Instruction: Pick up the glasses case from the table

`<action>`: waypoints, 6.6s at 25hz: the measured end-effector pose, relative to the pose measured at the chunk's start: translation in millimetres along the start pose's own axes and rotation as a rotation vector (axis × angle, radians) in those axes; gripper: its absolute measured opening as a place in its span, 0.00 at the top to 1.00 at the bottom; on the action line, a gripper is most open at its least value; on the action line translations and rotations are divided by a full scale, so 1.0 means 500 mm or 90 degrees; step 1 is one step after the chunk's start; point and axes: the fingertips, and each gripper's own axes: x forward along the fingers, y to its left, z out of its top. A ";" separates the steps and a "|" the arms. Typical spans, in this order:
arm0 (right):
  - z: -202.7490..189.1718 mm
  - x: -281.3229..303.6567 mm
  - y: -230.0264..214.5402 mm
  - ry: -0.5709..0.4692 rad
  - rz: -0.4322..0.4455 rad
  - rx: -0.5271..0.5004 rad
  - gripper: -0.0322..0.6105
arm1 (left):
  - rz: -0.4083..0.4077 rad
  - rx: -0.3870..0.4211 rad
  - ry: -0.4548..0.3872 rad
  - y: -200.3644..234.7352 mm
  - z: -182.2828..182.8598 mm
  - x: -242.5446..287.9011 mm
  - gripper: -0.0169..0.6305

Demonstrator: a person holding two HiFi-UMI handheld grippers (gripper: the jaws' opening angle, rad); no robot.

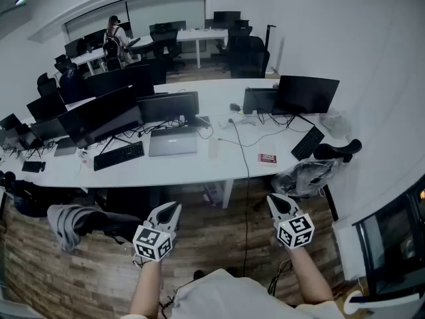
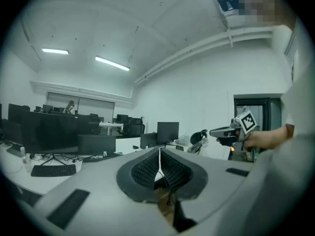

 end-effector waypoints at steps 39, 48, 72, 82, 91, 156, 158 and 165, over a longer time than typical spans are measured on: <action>-0.053 -0.023 -0.136 0.017 0.068 0.007 0.95 | 0.057 -0.003 0.019 -0.144 -0.035 0.075 0.96; -0.058 0.032 -0.157 0.025 0.072 0.008 0.95 | 0.062 -0.007 0.018 -0.101 -0.032 0.118 0.96; -0.002 0.376 -0.193 0.066 -0.023 -0.005 0.95 | -0.044 -0.030 0.031 0.242 -0.008 0.361 0.96; 0.016 0.512 -0.145 0.083 -0.040 -0.014 0.95 | -0.067 -0.040 0.032 0.394 -0.008 0.394 0.96; 0.008 0.569 -0.161 0.099 -0.048 -0.011 0.95 | -0.074 -0.054 0.044 0.444 -0.023 0.437 0.96; 0.062 0.990 -0.630 0.079 0.053 -0.007 0.95 | 0.029 -0.057 0.046 0.575 0.111 0.963 0.55; 0.069 0.995 -0.625 0.077 0.048 -0.009 0.95 | 0.012 -0.064 0.056 0.583 0.108 0.969 0.48; 0.075 1.006 -0.614 0.078 0.031 -0.015 0.95 | 0.013 -0.076 0.065 0.624 0.091 0.981 0.44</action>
